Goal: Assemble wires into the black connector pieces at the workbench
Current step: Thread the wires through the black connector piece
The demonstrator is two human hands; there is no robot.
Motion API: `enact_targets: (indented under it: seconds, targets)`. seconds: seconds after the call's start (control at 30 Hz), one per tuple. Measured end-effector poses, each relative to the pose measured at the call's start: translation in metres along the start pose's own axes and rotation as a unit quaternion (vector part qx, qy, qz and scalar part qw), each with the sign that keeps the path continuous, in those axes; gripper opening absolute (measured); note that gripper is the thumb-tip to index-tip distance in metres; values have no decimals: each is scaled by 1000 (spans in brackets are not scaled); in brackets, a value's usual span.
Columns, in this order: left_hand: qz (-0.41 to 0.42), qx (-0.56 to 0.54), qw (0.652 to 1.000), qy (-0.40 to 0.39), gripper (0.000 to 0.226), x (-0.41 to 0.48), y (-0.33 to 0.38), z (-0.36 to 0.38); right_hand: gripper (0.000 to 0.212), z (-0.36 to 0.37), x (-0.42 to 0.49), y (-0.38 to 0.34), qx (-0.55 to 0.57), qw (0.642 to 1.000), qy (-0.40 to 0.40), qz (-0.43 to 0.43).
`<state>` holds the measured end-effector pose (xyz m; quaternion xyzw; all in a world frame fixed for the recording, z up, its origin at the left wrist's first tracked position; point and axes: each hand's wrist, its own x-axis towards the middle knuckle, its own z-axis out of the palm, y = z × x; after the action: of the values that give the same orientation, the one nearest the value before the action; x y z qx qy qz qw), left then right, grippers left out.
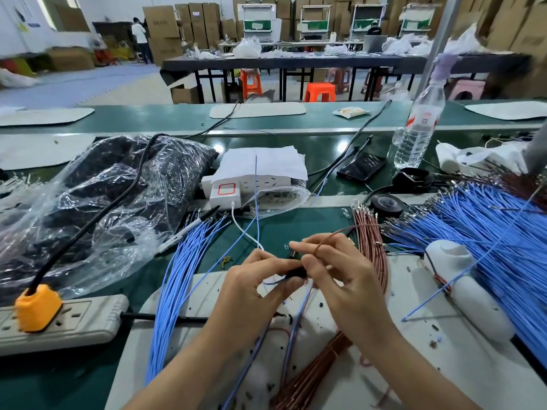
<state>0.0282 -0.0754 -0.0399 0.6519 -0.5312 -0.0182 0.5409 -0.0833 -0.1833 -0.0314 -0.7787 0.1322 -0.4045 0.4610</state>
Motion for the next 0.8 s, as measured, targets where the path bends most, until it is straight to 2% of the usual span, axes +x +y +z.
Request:
enact_targets:
  seconds: [0.2,0.5,0.7,0.8]
  targets:
    - [-3,-75,997,21,21,2,-1,-1,41,-4,2,2,112,986,-61,105]
    - [-24,-81,996,35,14,2,-3,-1,38,-2,1,6,63,990,-91,84]
    - [-75,-168,982,40,14,3,-1,-3,44,-1,0,-1,57,989,-97,97]
    - [-116,-249,958,79,13,7,-3,-5,38,0,2,-3,140,965,-150,164]
